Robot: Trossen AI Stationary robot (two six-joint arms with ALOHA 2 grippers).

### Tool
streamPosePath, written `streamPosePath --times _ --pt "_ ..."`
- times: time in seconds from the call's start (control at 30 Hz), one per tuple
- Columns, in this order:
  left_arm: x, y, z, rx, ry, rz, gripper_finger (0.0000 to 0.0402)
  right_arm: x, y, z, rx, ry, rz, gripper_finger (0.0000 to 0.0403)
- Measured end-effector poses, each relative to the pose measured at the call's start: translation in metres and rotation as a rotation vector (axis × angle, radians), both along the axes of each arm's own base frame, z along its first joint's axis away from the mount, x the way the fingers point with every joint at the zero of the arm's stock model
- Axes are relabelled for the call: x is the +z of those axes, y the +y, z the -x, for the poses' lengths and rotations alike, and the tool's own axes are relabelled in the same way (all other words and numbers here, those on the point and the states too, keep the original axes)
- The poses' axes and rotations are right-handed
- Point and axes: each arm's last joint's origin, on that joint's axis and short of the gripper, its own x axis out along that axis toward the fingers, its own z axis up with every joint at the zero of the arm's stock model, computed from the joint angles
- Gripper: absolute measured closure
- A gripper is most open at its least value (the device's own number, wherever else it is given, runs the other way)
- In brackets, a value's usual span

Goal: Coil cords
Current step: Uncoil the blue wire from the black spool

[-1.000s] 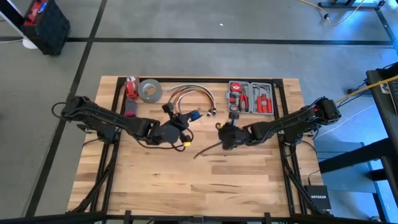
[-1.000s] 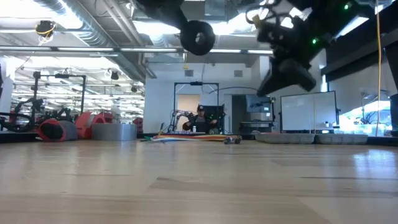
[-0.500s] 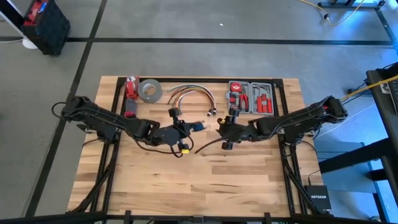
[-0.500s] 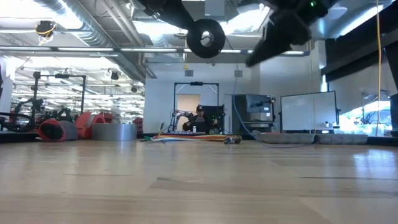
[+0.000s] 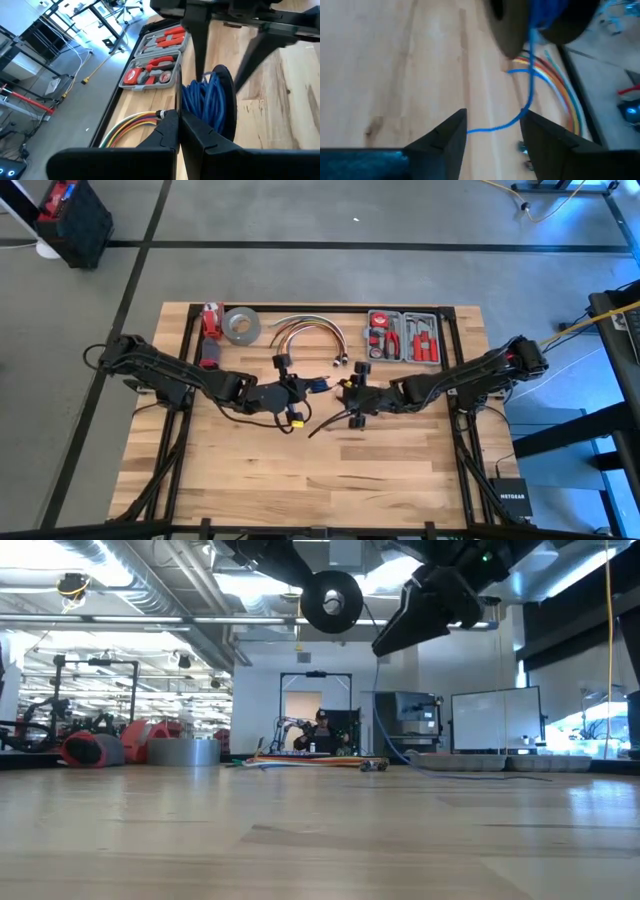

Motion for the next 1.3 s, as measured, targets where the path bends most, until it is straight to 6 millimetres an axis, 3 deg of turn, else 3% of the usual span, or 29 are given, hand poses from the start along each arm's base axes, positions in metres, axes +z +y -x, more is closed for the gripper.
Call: streamPosePath --times 0.13,0.33,0.47,0.6,0.8,0.93,1.07,1.2,1.3 --pt "0.0 0.0 0.0 0.0 0.006 -0.001 0.04 0.002 0.0 -0.001 -0.007 -0.022 0.014 0.0268" --pt "-0.001 0.0 0.001 0.004 0.008 0.005 0.04 0.004 0.001 0.002 -0.011 0.002 0.109 0.039" --pt "-0.003 0.003 0.002 0.026 0.022 0.022 0.04 0.019 0.017 0.003 -0.048 -0.055 0.21 0.0383" --pt "-0.004 0.013 0.0 0.078 0.0 0.058 0.04 0.033 0.043 0.001 0.098 -0.129 0.193 0.0396" --pt "0.003 0.021 -0.006 0.129 -0.131 0.131 0.04 0.016 0.058 -0.012 0.284 -0.122 0.127 0.0396" --pt "0.011 0.012 -0.008 0.085 -0.199 0.118 0.04 -0.009 0.043 -0.012 0.196 0.066 0.176 0.0391" --pt "0.012 -0.001 -0.006 0.015 -0.161 0.061 0.04 -0.024 0.015 -0.001 -0.086 0.213 0.16 0.0364" --pt "0.008 -0.009 -0.003 -0.028 -0.096 0.016 0.04 -0.024 -0.011 0.019 -0.393 0.273 0.319 0.0325" --pt "0.005 -0.011 -0.001 -0.035 -0.066 0.01 0.04 -0.014 -0.017 0.03 -0.476 0.254 0.369 0.0296"
